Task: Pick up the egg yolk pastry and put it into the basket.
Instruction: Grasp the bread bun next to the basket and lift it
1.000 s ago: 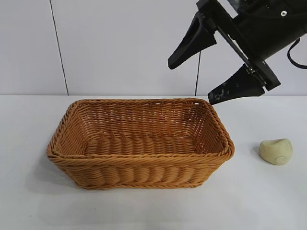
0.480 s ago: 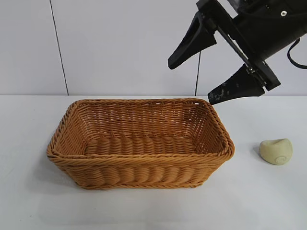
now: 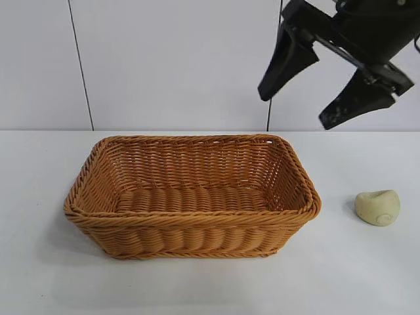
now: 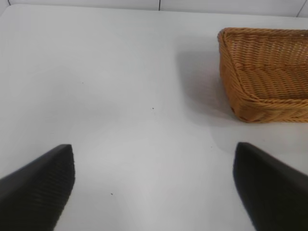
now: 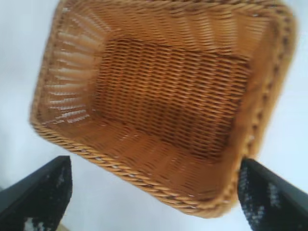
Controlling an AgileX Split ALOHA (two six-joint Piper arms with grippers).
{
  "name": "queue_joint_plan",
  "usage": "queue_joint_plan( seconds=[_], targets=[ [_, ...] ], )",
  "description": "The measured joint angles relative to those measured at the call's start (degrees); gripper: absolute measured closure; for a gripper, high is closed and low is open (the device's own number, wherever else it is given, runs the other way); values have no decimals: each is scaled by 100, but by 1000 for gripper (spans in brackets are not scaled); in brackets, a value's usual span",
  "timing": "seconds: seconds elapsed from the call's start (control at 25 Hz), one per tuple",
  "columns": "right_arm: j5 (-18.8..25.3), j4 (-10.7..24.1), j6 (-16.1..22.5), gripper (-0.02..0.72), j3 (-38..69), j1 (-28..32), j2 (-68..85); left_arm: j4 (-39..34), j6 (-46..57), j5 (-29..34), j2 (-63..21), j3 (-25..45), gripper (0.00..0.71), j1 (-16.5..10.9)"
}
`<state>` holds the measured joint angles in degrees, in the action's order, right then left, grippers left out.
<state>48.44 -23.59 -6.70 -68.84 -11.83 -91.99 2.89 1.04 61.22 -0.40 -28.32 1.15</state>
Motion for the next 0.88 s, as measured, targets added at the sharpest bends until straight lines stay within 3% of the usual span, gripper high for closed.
queue_joint_plan(
  seconds=[0.12,0.2,0.56,0.88],
  targets=[
    [182,1111,546,62,-149,70,0,0,0,0,0,0,20,0],
    [268,1353,670,62,-166,237,-5,6,0,0,0,0,20,0],
    [417,1486,624,62,-183,1104,-391,10,0,0,0,0,20,0],
    [-117,1488,611,62,-183,1437,-1258,10,0,0,0,0,20,0]
  ],
)
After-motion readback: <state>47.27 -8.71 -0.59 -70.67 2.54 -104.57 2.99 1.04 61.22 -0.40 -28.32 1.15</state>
